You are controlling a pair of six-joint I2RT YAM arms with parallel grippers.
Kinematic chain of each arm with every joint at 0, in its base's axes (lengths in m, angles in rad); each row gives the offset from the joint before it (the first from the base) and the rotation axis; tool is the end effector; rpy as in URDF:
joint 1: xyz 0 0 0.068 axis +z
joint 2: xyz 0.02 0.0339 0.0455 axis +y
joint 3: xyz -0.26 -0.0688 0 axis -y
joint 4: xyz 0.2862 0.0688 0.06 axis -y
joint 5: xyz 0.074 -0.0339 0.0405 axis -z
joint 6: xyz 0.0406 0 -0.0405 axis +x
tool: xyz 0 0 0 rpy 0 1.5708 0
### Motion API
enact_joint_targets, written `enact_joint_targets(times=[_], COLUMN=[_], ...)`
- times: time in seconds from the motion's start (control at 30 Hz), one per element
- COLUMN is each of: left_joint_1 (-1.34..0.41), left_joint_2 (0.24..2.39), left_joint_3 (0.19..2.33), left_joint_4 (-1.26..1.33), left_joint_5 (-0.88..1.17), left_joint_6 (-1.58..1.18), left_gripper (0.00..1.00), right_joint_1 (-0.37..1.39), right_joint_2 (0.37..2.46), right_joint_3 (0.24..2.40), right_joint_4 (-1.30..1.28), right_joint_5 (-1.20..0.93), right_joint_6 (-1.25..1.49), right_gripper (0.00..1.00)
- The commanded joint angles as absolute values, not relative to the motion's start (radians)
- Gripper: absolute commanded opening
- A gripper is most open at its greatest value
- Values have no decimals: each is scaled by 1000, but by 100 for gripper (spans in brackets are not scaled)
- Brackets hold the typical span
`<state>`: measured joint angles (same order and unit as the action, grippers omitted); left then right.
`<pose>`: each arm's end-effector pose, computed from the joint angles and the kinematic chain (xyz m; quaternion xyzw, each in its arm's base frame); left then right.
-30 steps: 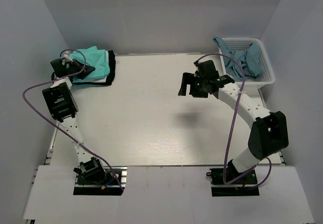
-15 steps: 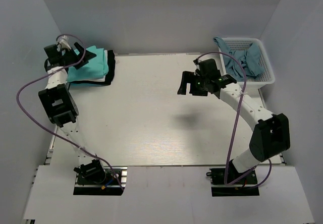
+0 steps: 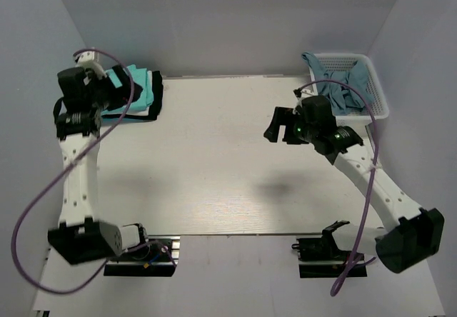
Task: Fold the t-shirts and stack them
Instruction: Put the neatly folded tshirt into the corner of the board with the left arm
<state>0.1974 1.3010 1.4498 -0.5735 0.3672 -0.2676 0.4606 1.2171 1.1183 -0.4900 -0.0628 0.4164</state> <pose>0.3233 0.0498 0.4198 -0.0940 0.8267 -0.1720 0.5274 0.2818 0.1427 0.3253 -0.0343 0.8809 0.2252 0.4149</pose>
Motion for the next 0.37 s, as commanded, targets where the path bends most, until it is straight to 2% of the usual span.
enact_joint_targets(times=[0.0, 0.2, 0.33], left_joint_1=[212, 212, 212], left_joint_2=[1148, 942, 881], left_joint_3=[1396, 1325, 1325], left_joint_4=[-767, -868, -914], left_joint_5=[138, 127, 94], left_joint_6=[-258, -245, -235], left_gripper=[100, 100, 100], right_joint_1=[462, 462, 462], right_joint_2=[1138, 970, 862], right_joint_3=[1085, 983, 919], right_joint_4=[-545, -526, -496], right_joint_5=[44, 35, 18], right_joint_6=[440, 463, 459], right_gripper=[90, 90, 90])
